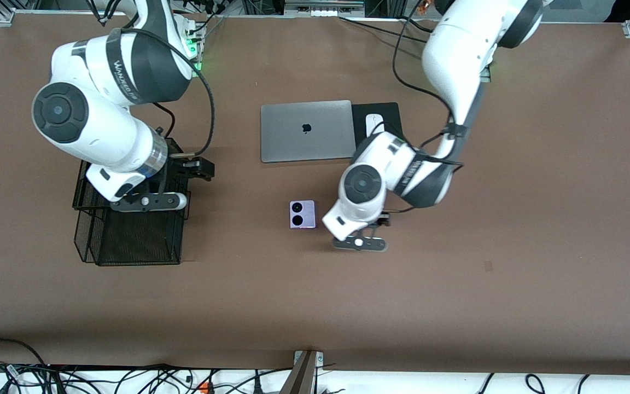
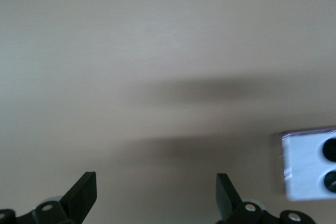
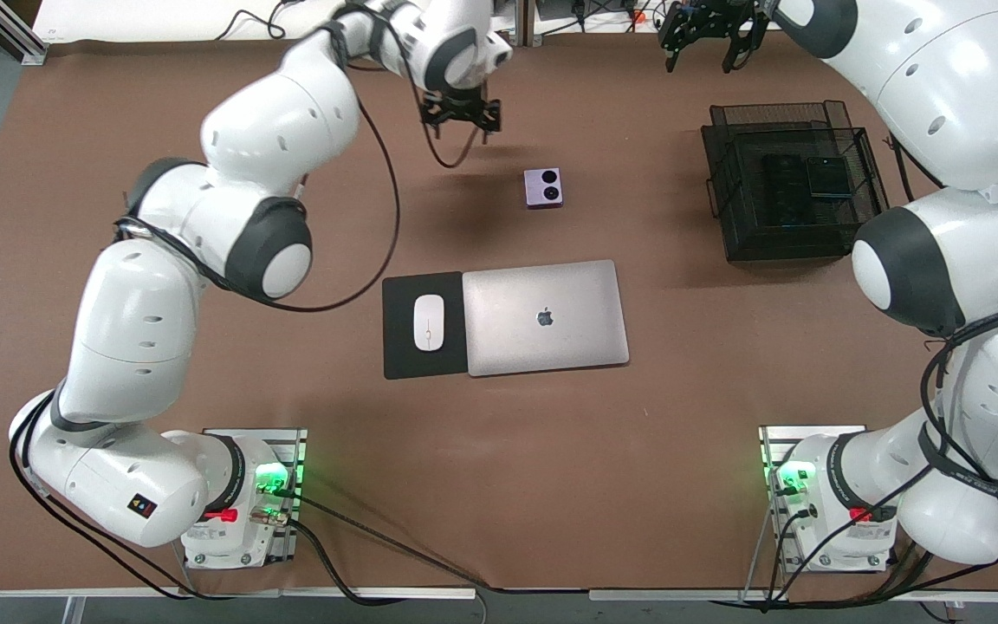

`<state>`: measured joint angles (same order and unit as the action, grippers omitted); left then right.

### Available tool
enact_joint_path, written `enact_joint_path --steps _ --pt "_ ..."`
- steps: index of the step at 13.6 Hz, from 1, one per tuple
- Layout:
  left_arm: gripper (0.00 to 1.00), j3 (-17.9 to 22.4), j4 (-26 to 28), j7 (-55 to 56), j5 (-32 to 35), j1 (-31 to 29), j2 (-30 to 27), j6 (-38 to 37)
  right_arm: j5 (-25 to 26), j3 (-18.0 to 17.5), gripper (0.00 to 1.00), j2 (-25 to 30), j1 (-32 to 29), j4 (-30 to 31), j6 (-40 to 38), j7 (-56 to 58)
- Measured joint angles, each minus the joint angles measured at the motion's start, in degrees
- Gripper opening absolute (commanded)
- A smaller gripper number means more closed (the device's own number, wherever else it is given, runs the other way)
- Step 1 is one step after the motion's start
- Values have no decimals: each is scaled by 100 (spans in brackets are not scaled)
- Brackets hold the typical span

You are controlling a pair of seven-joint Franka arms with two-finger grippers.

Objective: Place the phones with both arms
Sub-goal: 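Set the white phone down beside the laptop and open the left gripper, then grasp the white phone with the right gripper while the left gripper withdraws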

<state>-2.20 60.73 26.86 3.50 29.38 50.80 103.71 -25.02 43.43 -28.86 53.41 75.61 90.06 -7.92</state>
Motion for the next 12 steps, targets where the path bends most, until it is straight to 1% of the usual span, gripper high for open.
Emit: enact_joint_path --steps 2,4,6,8,10,12 --pt "100 8 273 -382 2 -310 -304 -156 0 -297 100 -53 13 3 195 -21" --pt "100 45 702 -691 122 -635 -718 -177 0 -529 100 -255 119 6 606 -307" --pt "100 69 1164 -1155 299 -1055 -1263 -189 -1 -713 100 -542 283 5 1151 -597" --pt "100 77 1567 -1649 316 -1539 -1869 -210 -1 -991 100 -845 348 9 1724 -696" --pt "100 77 1865 -2124 319 -1975 -2400 -273 -1 -1258 100 -1200 364 15 2360 -735" --pt "100 67 2043 -2697 319 -2354 -2799 -417 -1 -1445 100 -1557 370 18 2865 -748"
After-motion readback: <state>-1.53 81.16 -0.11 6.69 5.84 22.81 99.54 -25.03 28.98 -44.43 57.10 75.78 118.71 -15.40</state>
